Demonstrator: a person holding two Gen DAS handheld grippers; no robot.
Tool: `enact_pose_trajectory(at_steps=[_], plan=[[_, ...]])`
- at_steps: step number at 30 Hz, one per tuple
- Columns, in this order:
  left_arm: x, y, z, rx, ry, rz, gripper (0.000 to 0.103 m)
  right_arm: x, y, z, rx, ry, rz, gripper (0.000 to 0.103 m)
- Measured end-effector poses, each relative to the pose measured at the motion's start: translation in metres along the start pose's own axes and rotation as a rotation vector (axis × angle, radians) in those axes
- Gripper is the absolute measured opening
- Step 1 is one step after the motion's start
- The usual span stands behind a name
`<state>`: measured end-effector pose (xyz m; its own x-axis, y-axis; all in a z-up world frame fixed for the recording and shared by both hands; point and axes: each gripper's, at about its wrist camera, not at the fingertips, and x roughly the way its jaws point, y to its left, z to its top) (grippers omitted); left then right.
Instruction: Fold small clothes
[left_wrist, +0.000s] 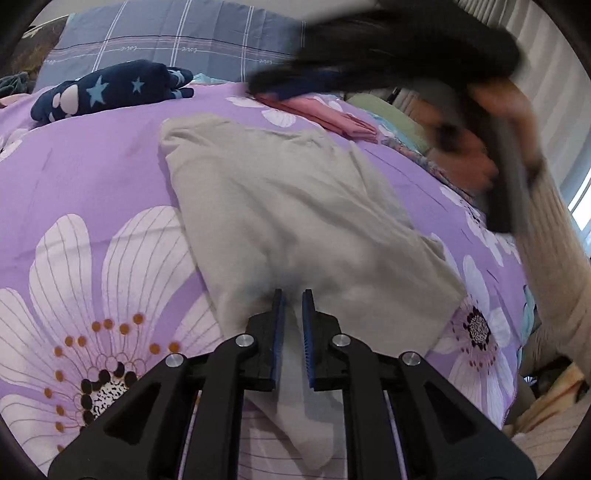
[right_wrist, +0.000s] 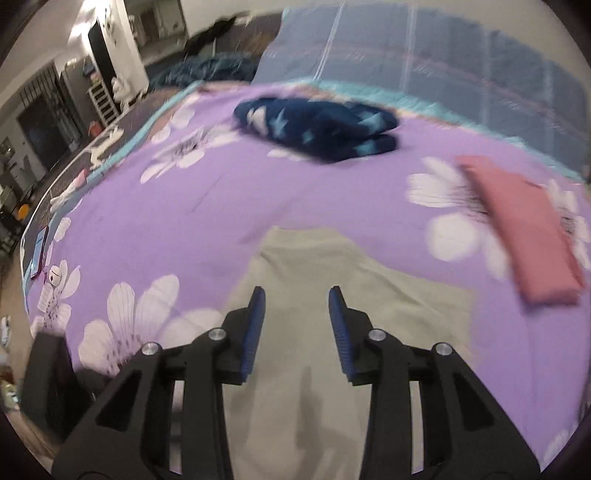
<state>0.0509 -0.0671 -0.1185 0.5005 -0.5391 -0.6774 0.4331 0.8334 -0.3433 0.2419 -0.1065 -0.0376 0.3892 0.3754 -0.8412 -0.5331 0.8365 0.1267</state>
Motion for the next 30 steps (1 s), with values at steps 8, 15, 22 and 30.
enact_pose_trajectory(at_steps=[8,15,22,30], plan=[[-0.001,0.006,-0.004,-0.011,0.0,-0.03,0.012,0.094,0.031,0.031,-0.056,0.174,-0.156,0.012],[0.001,0.003,-0.006,0.005,0.009,-0.021,0.012,0.093,-0.002,0.048,0.091,0.065,-0.101,0.0],[0.0,0.003,-0.007,0.006,0.009,-0.023,0.012,0.015,-0.051,0.014,0.156,-0.024,-0.094,0.008],[0.002,0.006,-0.007,0.002,0.018,-0.034,0.013,0.014,-0.127,-0.087,0.312,0.054,-0.148,0.0]])
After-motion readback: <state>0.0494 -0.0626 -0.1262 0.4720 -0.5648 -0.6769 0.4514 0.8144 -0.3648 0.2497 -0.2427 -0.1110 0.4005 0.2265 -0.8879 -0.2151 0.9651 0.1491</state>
